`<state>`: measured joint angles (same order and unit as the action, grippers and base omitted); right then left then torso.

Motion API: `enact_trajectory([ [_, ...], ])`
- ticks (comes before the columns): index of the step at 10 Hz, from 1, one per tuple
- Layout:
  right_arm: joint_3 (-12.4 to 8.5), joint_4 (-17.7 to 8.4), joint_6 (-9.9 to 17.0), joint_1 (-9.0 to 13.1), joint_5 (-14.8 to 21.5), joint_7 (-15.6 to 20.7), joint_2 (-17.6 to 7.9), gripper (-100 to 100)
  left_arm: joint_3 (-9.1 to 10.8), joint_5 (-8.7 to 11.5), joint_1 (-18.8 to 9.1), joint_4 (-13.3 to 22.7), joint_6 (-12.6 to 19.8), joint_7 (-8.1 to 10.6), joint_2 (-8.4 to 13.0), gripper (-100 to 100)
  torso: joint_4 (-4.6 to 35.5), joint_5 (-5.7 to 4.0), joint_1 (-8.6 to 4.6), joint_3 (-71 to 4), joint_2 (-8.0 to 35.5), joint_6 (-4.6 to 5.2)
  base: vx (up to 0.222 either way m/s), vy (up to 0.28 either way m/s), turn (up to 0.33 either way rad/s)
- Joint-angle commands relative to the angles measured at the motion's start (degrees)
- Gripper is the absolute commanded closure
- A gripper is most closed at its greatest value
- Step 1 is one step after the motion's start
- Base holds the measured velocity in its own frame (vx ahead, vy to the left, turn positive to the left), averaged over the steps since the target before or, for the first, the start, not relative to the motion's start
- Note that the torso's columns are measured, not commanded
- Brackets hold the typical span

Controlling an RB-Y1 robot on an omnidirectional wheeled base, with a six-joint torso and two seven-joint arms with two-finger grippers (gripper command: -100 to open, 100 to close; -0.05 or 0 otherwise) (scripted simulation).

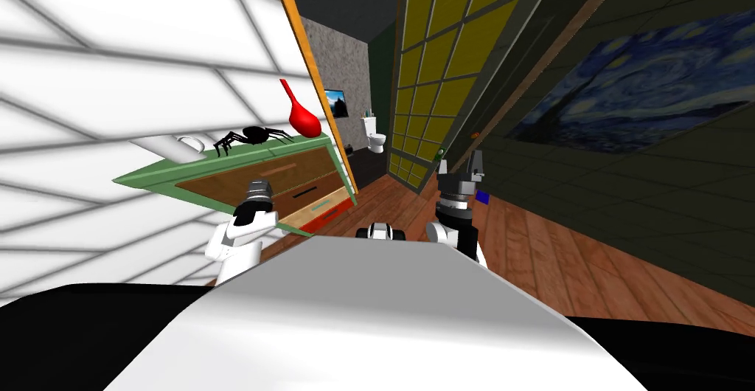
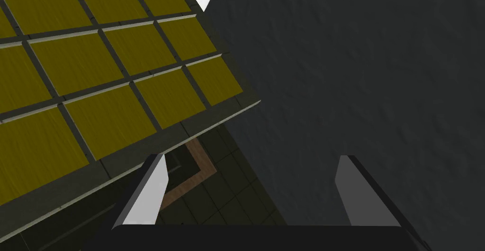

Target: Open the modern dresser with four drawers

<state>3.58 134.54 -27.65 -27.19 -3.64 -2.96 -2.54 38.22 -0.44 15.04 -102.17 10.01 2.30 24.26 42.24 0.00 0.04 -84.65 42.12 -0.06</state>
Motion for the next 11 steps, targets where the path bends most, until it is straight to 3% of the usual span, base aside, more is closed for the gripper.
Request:
enact_trajectory([
  [1, 0.02, -0.01, 0.00, 0.03, 0.00, 0.00, 0.01, 0, 4.63, 0.60, -2.16, 3.95, -0.33, 0.55, 1.26, 100, 0.06, -0.05, -0.24, 0.12, 0.27, 0.13, -0.133, -0.123, -0.336],
  [4, -0.01, 0.00, 0.00, -0.01, 0.00, 0.00, -0.01, 0, 4.75, 0.74, -1.96, 3.96, 0.03, 0.68, 1.41, 100, -0.04, 0.10, 0.28, -0.08, -0.11, 0.04, -0.016, -0.019, -0.002],
  [5, -0.01, 0.00, 0.00, -0.01, 0.00, 0.00, -0.01, 0, 4.70, 0.50, -2.31, 5.01, -0.49, 0.49, 1.29, -100, -0.02, 0.06, 0.15, -0.05, -0.04, 0.06, 0.053, 0.077, -0.004],
  [9, -0.02, 0.00, 0.00, -0.02, 0.00, 0.00, -0.02, 0, 4.57, 0.09, -2.89, 6.72, -1.37, 0.20, 1.05, -100, 0.04, 0.00, -0.03, 0.09, 0.17, 0.06, 0.102, 0.119, -0.007],
  [11, -0.01, 0.00, 0.00, -0.01, 0.00, 0.00, -0.01, 0, 4.82, 0.47, -2.97, 6.24, -0.10, 0.48, 1.79, -100, 0.08, -0.06, -0.27, 0.17, 0.32, 0.06, 0.061, 0.069, -0.020],
])
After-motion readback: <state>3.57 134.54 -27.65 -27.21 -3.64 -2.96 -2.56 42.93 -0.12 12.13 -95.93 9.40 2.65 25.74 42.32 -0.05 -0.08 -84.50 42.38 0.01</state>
